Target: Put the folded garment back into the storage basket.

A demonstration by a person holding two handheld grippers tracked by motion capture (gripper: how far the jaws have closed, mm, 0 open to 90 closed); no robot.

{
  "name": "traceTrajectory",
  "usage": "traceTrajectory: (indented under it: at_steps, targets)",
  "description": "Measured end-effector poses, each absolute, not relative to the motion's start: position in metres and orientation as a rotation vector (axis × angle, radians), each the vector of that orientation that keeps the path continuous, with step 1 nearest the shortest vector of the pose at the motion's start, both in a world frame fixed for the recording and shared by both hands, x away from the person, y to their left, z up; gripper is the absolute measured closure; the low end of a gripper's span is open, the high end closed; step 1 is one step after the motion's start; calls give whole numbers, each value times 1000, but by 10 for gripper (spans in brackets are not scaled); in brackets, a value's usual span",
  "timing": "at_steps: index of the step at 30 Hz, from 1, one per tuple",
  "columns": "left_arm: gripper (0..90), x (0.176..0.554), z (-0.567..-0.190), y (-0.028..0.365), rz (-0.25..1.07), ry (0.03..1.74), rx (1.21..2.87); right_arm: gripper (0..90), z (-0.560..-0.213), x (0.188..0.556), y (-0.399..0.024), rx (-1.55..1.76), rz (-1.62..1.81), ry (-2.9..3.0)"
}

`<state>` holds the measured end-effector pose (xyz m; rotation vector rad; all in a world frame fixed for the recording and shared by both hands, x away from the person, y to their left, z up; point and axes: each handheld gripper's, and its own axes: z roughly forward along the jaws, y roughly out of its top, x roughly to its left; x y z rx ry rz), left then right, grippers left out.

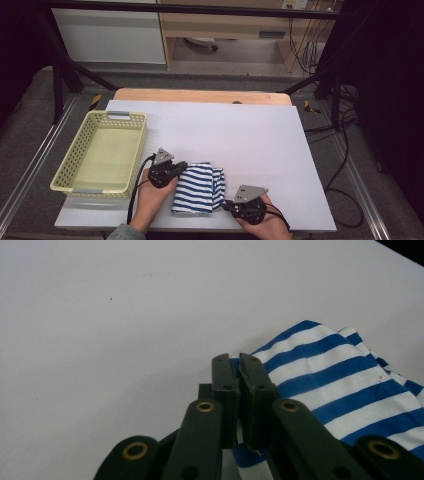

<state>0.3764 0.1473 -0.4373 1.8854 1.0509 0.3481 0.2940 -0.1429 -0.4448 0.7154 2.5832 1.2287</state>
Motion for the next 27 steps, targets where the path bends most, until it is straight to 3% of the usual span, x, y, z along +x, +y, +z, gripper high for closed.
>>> traceTrajectory:
  at_steps: [27]
  targets:
    - [864,362,-423,146,370,1003,1845,860,-439,297,-151,766,1430,2545]
